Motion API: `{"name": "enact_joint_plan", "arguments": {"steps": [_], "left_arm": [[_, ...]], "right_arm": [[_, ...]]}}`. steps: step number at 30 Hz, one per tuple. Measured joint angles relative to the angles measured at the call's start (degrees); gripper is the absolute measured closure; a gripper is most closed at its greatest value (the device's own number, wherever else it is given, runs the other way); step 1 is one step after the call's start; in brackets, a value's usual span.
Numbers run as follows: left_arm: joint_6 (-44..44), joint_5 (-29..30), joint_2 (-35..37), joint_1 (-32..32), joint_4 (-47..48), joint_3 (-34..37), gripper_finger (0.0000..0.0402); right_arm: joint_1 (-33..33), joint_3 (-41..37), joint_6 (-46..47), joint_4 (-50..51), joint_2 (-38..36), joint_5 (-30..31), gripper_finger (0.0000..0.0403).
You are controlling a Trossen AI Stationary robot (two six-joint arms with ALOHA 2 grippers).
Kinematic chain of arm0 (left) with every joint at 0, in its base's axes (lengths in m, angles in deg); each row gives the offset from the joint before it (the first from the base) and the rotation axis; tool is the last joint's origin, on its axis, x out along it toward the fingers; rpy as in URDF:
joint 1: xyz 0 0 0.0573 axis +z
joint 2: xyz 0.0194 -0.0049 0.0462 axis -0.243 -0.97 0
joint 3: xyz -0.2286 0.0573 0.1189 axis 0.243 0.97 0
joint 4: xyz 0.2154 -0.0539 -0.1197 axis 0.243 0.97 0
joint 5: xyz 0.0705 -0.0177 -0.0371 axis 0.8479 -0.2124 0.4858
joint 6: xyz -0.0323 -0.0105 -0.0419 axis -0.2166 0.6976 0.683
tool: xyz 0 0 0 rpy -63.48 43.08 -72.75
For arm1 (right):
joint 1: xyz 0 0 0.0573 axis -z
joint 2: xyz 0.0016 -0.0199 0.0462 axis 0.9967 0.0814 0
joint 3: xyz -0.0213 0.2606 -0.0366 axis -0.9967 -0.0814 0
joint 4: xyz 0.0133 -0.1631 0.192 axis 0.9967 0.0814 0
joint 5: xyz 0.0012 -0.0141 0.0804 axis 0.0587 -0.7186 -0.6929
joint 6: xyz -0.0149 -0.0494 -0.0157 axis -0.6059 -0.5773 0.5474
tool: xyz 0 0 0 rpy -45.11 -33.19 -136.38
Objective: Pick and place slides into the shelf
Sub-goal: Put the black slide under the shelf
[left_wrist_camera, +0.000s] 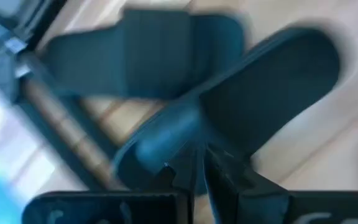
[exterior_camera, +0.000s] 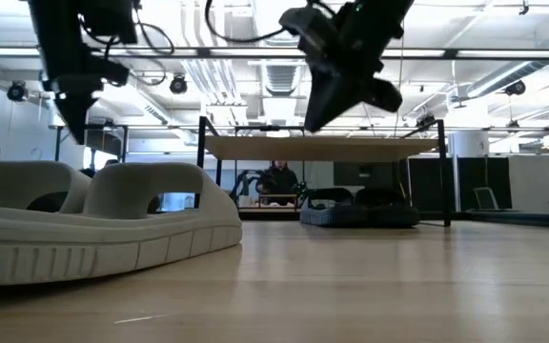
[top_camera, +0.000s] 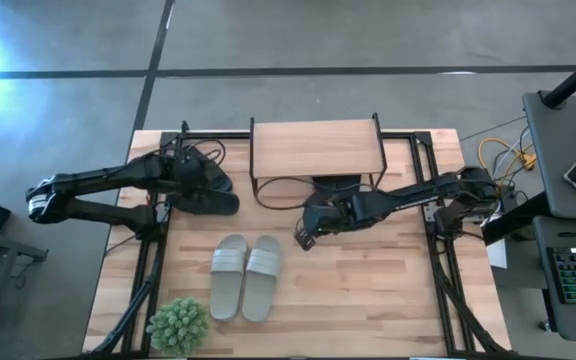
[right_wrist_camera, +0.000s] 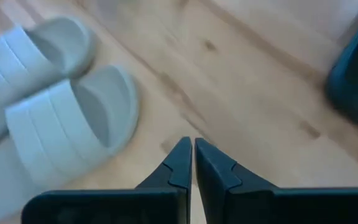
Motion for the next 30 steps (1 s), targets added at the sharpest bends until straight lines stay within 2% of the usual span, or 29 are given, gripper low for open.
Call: {"name": "enact_joint_plan", "arguments": {"steps": [3,5,7,12,15,18,22,26,30], "left_arm": [[-0.5,4.6,-0.1,-0.5,6.3,-0.2,0.0379],[2.8,7.6,0.4,-0.6,8.5,-0.2,0.0368],[7.2,7.8,1.6,-0.5,10.1,-0.2,0.0353],[19.9,2.5,5.9,-0.5,11.6,0.6,0.0316],[26.3,-1.0,9.6,-0.5,11.7,2.5,0.0309],[29.0,-2.6,12.6,0.1,12.5,3.9,0.0308],[30.9,-3.0,14.5,1.3,11.6,3.4,0.0308],[35.6,-6.6,18.4,1.3,7.7,2.2,0.0308],[42.7,-10.0,23.3,1.2,-5.3,3.4,0.0308]], "right_arm": [[0.2,0.0,0.7,-0.3,-2.1,0.1,0.0377],[0.3,0.0,1.3,-0.2,-3.1,0.1,0.036],[0.5,0.0,1.7,0.3,-4.2,0.1,0.0338],[0.6,0.0,1.8,2.6,-6.1,0.8,0.0276],[0.7,0.0,3.7,5.7,-6.7,2.8,0.0246],[1.5,0.0,4.2,8.7,-7.0,2.9,0.0226],[2.8,0.0,1.7,9.5,-7.0,2.7,0.0211],[3.6,0.0,-1.2,9.5,-7.0,2.6,0.0207],[4.6,-0.1,-2.5,9.4,-7.0,2.5,0.0207]]}}
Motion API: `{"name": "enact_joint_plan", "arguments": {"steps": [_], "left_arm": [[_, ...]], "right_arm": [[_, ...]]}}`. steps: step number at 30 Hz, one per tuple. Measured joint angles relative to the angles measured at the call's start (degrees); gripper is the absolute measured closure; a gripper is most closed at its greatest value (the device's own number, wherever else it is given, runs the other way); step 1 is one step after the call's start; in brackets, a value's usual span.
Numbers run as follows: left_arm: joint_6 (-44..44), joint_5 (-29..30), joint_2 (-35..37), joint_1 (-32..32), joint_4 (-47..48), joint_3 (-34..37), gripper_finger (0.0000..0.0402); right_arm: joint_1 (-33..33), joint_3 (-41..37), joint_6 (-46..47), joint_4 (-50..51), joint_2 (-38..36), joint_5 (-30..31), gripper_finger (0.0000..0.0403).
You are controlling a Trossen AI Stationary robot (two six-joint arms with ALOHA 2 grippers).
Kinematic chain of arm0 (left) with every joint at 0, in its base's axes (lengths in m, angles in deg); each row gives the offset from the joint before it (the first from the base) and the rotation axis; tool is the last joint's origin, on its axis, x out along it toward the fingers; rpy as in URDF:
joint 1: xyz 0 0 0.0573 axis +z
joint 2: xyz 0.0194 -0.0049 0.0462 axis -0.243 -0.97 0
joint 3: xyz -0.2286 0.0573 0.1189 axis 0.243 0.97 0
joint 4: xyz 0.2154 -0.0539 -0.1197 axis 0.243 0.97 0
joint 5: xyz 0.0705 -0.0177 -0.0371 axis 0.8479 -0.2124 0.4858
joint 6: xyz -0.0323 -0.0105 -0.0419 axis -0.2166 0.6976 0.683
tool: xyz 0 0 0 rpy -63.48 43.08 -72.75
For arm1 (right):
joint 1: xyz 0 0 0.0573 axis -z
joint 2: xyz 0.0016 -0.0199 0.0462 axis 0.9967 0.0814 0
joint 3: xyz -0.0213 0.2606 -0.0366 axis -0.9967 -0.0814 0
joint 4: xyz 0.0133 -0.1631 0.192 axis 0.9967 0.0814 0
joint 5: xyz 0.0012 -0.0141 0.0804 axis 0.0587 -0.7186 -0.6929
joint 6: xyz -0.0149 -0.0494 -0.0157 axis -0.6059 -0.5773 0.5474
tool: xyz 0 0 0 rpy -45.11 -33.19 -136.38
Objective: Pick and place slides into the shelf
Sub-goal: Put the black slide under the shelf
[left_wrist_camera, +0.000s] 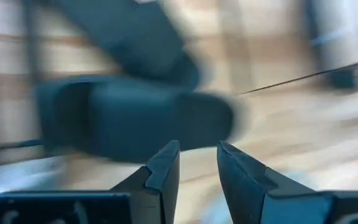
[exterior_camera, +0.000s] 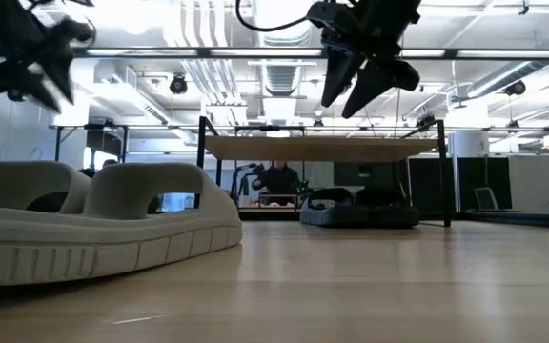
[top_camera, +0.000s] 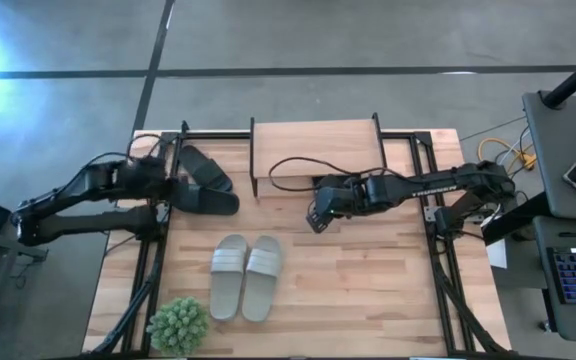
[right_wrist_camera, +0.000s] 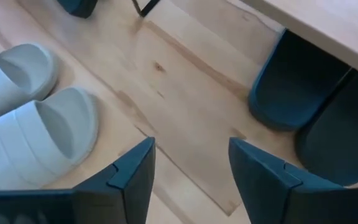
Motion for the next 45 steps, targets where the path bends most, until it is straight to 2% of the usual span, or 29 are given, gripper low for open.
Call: {"name": "enact_joint_plan", "arguments": {"steps": [6,10,14,20,22,24,26,33,37,41,45], "left_arm": [[10.5,2.5,3.8,0.0,-12.6,7.8,0.0308],[16.1,3.9,5.6,0.0,-9.1,11.7,0.0308],[19.8,6.1,5.6,0.1,-8.0,12.5,0.0308],[27.9,12.1,1.2,0.9,-7.2,12.3,0.0308],[29.0,11.7,-0.2,0.9,-10.1,12.3,0.0308],[22.3,8.5,-1.1,0.8,-16.5,11.4,0.0308],[13.0,6.7,-4.4,1.3,-19.1,9.1,0.0309],[-10.2,3.0,-22.3,2.0,-1.0,-5.1,0.0337],[-29.9,-2.9,-31.6,2.0,4.1,-12.6,0.0345],[-52.3,-4.9,-40.5,1.9,9.9,-18.2,0.0345],[-73.6,-4.4,-47.4,1.8,13.7,-21.7,0.0346]], "right_arm": [[1.3,0.0,-1.5,0.0,0.0,-0.1,0.0207],[2.1,0.0,-3.6,0.0,0.0,-0.1,0.0207],[3.3,0.0,-6.3,0.1,0.0,-0.5,0.0207],[6.0,0.0,-8.3,0.1,0.0,-1.4,0.0207],[6.8,0.0,-9.1,0.1,0.0,-1.5,0.0207],[7.4,0.0,-10.6,0.1,0.0,-2.3,0.0207],[8.2,0.0,-12.0,0.2,0.0,-3.6,0.0207],[11.2,0.0,-15.7,0.2,0.0,-6.0,0.0207],[12.1,-0.1,-18.4,0.8,0.0,-6.2,0.0207],[12.7,-0.1,-20.3,1.1,0.0,-7.6,0.0207],[12.9,-0.1,-21.3,1.2,0.0,-7.6,0.0207]]}}
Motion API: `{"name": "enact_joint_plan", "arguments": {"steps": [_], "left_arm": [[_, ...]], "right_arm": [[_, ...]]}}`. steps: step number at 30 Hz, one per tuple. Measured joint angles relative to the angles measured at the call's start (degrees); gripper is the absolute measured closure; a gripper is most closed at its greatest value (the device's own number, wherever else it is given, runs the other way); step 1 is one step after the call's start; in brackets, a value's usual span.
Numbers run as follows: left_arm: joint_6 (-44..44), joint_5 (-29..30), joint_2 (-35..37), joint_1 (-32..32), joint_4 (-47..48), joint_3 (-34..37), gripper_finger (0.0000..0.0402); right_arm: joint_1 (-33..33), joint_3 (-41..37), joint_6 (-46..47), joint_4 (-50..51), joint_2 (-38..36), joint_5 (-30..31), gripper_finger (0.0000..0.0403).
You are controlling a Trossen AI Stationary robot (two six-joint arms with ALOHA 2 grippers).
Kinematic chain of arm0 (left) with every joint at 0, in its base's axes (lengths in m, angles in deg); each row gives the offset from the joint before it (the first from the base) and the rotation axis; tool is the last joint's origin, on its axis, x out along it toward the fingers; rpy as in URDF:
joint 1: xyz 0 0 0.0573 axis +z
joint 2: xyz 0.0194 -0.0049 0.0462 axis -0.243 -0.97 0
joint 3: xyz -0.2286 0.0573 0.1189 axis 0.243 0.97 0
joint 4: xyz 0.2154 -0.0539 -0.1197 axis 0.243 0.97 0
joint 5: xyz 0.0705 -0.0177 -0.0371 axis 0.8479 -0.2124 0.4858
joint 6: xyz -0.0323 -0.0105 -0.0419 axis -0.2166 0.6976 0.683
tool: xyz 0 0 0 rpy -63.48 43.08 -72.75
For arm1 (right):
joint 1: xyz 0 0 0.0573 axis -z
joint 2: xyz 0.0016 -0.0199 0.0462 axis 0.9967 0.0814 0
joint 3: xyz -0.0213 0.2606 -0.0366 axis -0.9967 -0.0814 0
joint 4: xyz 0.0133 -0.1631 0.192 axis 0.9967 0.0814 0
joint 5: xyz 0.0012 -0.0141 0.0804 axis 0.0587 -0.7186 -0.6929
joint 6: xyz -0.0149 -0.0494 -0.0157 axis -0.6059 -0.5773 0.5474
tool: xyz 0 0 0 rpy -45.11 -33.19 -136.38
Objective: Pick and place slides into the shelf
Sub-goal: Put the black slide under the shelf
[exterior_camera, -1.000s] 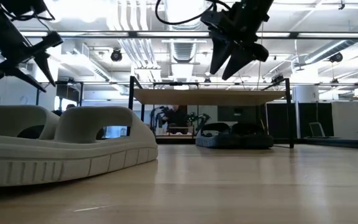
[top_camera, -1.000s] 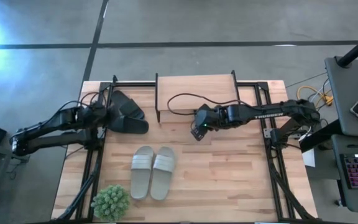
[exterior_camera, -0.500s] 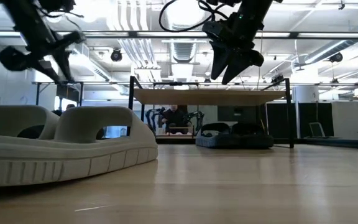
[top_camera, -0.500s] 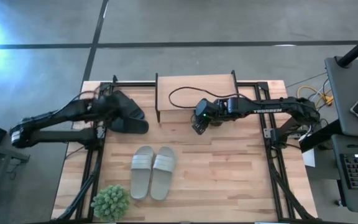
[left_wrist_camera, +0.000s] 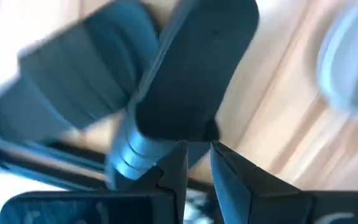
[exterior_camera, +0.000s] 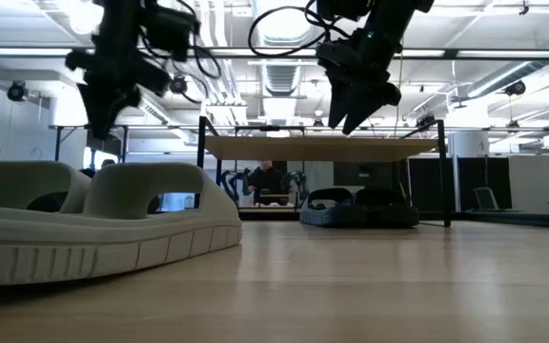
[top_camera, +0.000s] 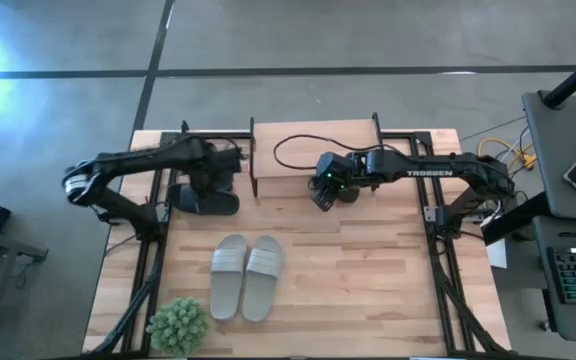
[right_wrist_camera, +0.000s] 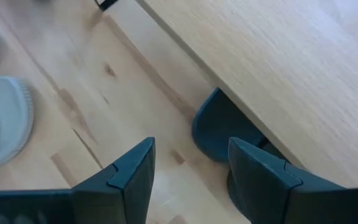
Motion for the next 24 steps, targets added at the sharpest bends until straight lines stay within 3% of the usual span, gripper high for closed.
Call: {"name": "enact_joint_plan", "arguments": {"steps": [4,7,11,16,24], "left_arm": [[-20.2,0.6,-5.5,-0.1,1.8,-0.6,0.0346],[-29.7,2.8,-9.5,-0.3,4.9,0.8,0.0346],[-31.9,6.8,-12.1,-0.3,5.0,2.1,0.0346],[-36.1,3.9,-9.9,-0.3,-2.9,4.5,0.0346],[-41.2,3.6,-6.0,-0.3,-6.1,10.4,0.0346]], "right_arm": [[0.0,0.0,-0.1,0.3,0.0,0.0,0.0207],[0.0,0.0,0.4,0.4,0.0,0.0,0.0207],[0.0,0.0,1.9,1.4,0.0,0.0,0.0207],[-0.1,0.0,2.3,1.7,0.0,0.0,0.0207],[-0.1,0.2,2.3,1.6,0.0,0.0,0.0207]]}}
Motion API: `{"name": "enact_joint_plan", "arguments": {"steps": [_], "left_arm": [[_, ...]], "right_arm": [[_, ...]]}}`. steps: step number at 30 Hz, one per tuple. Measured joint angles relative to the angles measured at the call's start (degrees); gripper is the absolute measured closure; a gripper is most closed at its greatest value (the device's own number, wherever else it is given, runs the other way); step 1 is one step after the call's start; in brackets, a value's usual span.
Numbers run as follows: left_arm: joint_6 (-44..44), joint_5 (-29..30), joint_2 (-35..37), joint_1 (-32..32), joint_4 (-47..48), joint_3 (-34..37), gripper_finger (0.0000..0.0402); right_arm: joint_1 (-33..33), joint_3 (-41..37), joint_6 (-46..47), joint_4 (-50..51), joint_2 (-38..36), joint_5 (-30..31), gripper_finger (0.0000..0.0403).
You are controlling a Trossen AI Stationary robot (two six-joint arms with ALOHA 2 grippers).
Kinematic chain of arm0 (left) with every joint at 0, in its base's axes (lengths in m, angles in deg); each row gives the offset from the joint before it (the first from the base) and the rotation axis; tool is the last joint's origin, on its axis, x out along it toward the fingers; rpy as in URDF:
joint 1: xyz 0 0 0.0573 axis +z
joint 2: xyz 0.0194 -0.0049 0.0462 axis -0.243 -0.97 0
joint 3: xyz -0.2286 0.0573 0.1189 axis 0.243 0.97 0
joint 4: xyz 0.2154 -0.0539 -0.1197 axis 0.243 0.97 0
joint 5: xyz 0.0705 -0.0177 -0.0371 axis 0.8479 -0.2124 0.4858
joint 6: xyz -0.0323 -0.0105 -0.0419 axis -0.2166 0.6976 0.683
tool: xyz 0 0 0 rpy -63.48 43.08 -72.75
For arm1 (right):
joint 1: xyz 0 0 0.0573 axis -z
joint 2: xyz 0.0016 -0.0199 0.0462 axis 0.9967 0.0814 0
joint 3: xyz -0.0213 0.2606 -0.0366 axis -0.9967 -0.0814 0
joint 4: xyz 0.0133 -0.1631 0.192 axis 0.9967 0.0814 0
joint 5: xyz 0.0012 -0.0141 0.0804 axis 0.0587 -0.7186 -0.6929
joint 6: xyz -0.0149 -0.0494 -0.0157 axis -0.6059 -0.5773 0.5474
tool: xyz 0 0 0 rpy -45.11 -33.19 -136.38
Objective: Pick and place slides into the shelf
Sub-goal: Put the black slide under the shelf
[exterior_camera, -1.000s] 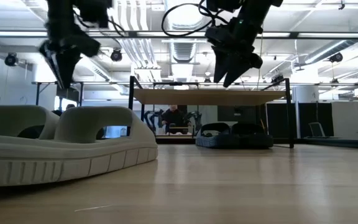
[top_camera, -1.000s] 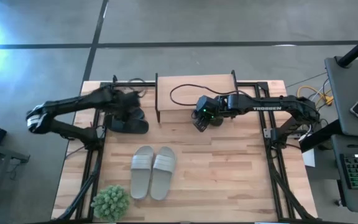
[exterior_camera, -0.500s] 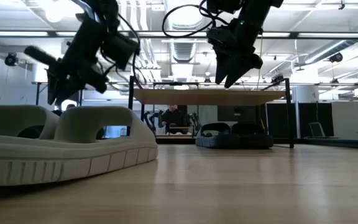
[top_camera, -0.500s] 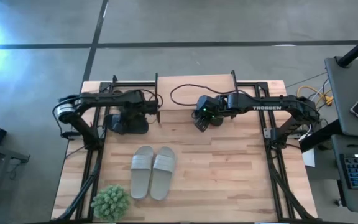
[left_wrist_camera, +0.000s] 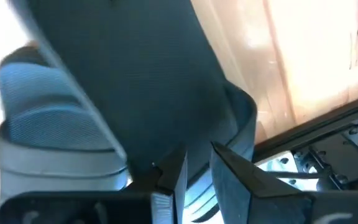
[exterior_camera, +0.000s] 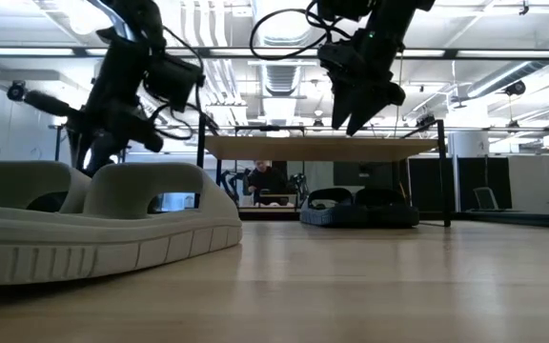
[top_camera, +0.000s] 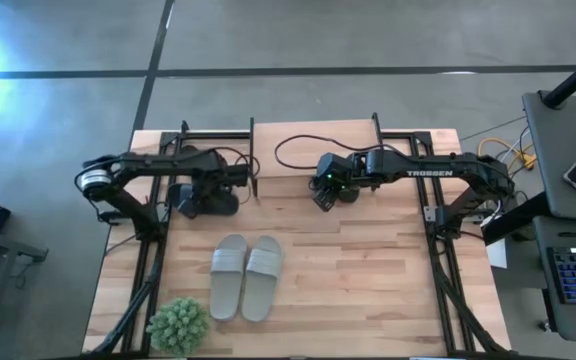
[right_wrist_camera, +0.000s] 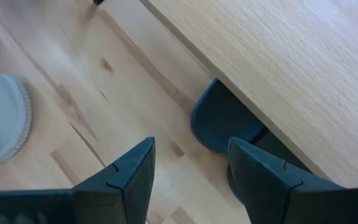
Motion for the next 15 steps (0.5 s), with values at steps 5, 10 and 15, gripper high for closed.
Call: {"name": "enact_joint_plan", "arguments": {"steps": [5,10,15], "left_arm": [[-2.3,-0.6,0.6,0.0,-3.1,5.2,0.0346],[-1.6,0.6,2.0,-0.2,-1.6,5.2,0.0346],[-1.2,1.7,5.3,-0.1,-0.1,-0.1,0.0346]], "right_arm": [[0.0,0.1,0.0,0.0,0.0,0.0,0.0207],[0.0,0.1,-0.1,-0.1,-0.1,0.1,0.0207],[0.0,0.1,-0.3,-0.1,-0.1,0.2,0.0207]]}}
